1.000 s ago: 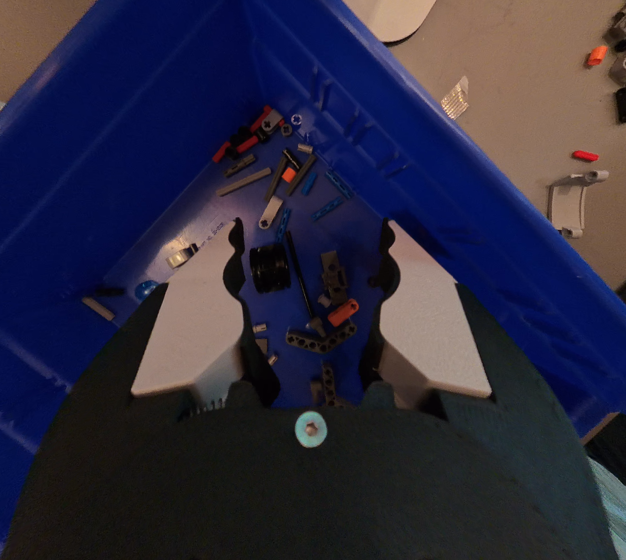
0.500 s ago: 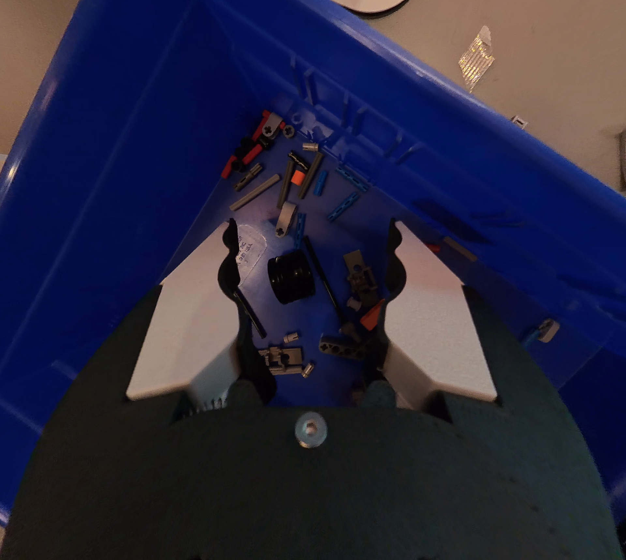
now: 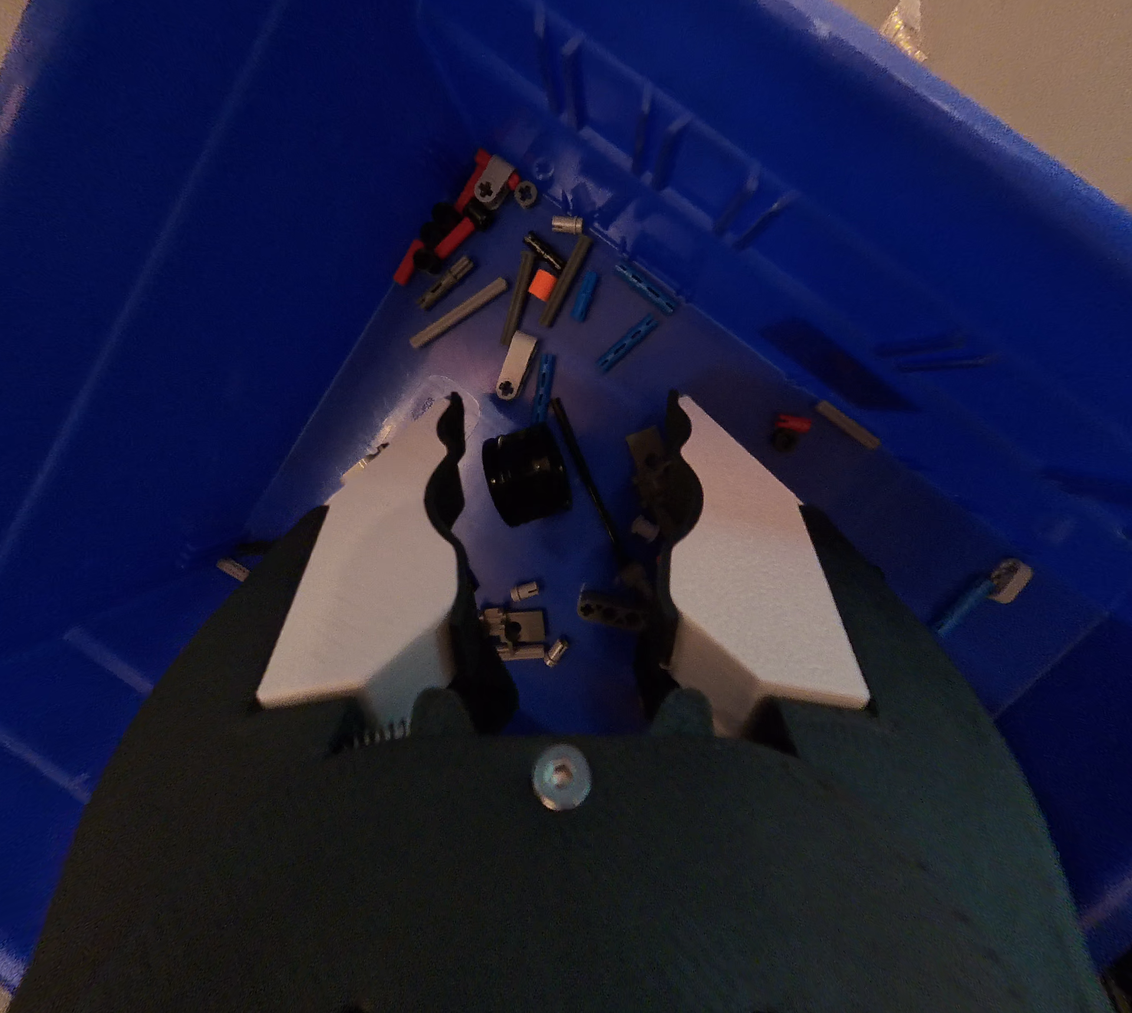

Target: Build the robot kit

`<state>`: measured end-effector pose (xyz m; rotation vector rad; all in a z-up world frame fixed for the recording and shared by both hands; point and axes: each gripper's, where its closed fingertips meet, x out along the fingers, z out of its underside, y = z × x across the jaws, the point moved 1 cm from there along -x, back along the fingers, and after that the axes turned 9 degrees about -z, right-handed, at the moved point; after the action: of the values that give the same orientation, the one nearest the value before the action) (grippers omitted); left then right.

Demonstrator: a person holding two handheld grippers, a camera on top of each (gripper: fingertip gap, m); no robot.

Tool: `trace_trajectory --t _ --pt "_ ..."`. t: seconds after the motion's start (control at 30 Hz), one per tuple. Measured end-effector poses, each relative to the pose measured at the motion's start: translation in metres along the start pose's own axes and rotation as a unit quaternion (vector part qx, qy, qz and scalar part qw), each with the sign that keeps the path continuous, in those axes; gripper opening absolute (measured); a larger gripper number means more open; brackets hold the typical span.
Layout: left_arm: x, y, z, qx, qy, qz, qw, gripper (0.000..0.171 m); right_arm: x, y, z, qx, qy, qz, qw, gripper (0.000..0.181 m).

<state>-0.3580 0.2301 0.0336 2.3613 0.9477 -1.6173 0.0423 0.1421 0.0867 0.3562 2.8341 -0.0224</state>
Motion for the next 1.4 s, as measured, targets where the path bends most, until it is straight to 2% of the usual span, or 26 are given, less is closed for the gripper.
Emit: trace_trajectory --t 0.57,0.87,1.17,1.4 --pt "0.012 0.004 0.002 -0.028 -0.012 0.038 0.999 0.03 0.0 -0.001 0.0 0.0 0.0 0.0 1.0 0.0" --pt "0.009 0.001 0.009 -0.062 -0.031 0.041 0.997 0.006 -0.002 -0.001 -0.002 -0.003 0.003 0.002 1.0 0.0" --pt "0.002 0.005 0.023 -0.138 -0.059 0.04 0.988 0.004 -0.002 -0.001 -0.003 -0.004 0.004 0.002 1.0 0.0" --pt "-0.01 0.014 0.043 -0.158 -0.098 0.031 0.982 0.004 -0.002 -0.002 -0.004 -0.007 0.004 0.001 1.0 0.0"
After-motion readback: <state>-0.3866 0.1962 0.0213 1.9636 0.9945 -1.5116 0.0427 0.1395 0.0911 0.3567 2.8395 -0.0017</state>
